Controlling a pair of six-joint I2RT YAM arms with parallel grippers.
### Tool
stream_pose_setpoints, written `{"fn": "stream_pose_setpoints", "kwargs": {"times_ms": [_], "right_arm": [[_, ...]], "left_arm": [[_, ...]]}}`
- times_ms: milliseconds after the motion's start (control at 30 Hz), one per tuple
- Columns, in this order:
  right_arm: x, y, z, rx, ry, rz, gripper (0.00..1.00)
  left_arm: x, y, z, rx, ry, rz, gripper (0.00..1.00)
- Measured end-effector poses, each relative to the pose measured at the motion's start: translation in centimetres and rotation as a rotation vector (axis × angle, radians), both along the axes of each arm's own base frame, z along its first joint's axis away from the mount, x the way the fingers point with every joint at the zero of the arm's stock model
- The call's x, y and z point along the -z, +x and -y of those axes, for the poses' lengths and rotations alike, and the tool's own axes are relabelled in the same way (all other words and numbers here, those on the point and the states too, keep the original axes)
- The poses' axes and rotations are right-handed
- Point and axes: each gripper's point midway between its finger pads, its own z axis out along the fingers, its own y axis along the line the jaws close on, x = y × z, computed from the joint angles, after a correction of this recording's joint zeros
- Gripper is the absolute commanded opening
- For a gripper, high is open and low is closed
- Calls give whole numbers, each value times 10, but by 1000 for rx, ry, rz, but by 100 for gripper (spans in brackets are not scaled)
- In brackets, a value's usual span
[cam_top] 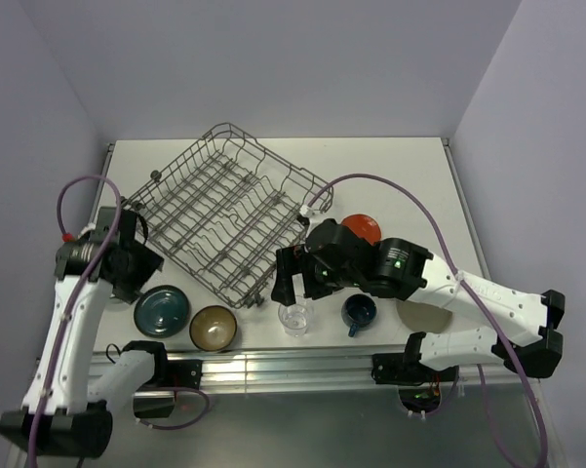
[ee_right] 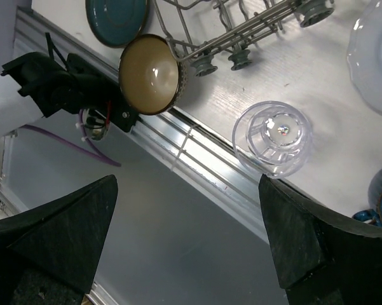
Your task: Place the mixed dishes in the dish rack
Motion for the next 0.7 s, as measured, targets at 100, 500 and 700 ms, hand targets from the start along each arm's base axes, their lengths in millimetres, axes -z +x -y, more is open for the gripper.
{"fn": "stream_pose_setpoints", "kwargs": {"times_ms": [100, 500, 700], "right_arm": [[-8, 1, 9, 14, 11, 28, 100], [-48, 10, 66, 123, 132, 145, 100], [-35, 8, 82, 144, 119, 146, 100]], "left_arm": [[-6, 28, -22, -106, 70, -27, 67], [39, 67, -115, -380, 81, -130, 59], [71, 83, -122, -335, 12, -145, 63]]}}
